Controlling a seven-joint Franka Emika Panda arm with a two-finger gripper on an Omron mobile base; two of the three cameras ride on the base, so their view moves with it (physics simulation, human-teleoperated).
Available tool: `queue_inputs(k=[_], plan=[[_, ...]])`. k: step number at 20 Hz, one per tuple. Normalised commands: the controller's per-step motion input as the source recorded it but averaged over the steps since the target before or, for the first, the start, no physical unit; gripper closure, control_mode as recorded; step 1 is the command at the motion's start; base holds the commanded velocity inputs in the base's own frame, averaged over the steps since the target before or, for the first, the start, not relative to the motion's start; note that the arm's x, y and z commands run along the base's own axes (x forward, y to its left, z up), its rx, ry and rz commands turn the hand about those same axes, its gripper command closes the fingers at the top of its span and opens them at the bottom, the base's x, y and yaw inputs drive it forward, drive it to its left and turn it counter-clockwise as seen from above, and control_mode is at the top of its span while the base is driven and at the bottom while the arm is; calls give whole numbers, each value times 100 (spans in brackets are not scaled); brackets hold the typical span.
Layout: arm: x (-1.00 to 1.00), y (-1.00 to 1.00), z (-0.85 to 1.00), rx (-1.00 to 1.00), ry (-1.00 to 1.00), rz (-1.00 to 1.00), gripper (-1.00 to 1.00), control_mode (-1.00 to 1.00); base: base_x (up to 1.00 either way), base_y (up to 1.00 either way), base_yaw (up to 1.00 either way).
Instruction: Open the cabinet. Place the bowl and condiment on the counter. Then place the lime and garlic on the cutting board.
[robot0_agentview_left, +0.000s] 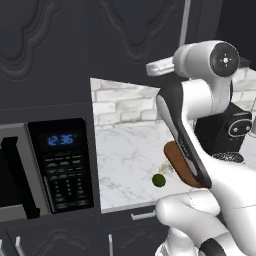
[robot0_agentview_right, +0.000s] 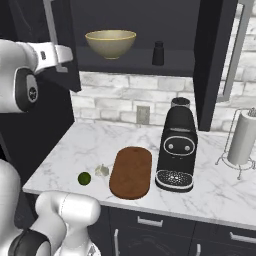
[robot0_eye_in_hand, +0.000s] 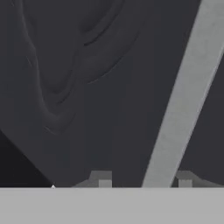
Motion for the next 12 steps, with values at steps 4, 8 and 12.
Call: queue_inputs(k=[4, 8, 12], plan=[[-100, 100, 13, 0, 3, 15, 100, -100, 0, 0, 0], [-100, 100, 9, 0, 3, 11, -100, -100, 0, 0, 0], [-100, 16, 36, 17, 0, 0, -100, -100, 0, 0, 0]])
